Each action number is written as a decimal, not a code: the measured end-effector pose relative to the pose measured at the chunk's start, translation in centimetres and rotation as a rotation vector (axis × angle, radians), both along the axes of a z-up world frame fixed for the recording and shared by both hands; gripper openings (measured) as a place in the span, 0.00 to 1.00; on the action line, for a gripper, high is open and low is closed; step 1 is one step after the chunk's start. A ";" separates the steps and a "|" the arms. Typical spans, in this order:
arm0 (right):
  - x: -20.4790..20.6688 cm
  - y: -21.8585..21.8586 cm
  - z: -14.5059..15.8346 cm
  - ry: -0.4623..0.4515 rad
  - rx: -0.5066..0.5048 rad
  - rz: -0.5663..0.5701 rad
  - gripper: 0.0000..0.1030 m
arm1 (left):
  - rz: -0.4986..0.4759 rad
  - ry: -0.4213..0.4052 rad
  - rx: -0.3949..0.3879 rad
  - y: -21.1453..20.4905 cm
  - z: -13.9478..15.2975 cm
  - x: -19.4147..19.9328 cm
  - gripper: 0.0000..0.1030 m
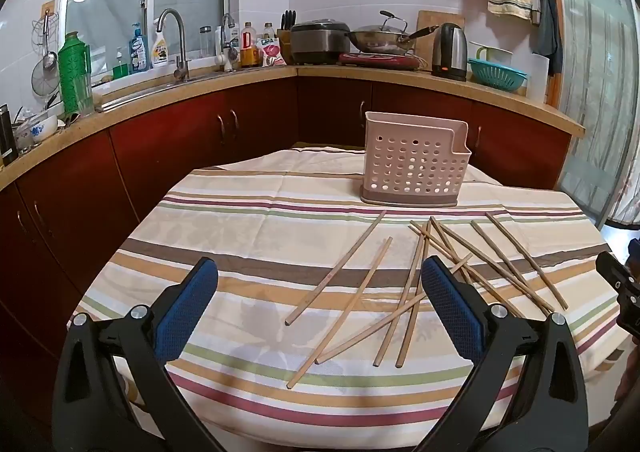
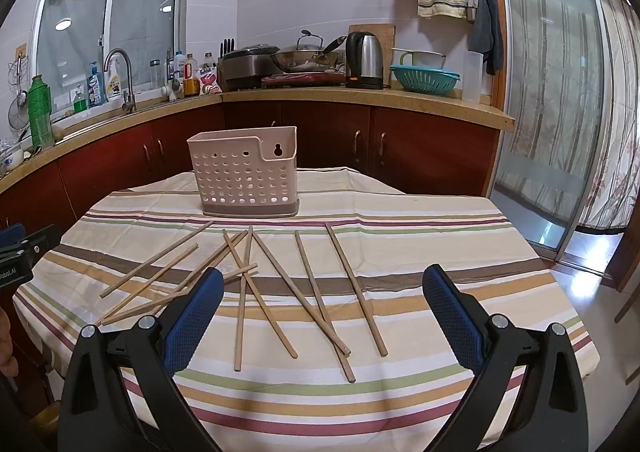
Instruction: Organize utensils
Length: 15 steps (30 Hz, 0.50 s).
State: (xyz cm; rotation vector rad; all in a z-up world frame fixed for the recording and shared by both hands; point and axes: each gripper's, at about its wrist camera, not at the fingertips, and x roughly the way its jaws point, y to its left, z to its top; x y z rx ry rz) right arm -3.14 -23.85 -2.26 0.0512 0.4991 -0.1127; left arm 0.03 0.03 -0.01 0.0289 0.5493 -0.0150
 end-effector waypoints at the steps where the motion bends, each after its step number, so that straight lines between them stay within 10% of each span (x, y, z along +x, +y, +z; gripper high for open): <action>1: 0.0 0.0 0.0 0.000 0.000 0.000 0.94 | -0.001 0.000 0.000 0.0 0.0 0.0 0.96; 15: 0.0 0.1 0.1 0.000 0.000 0.001 0.94 | 0.002 -0.013 -0.012 0.2 0.0 -0.2 0.96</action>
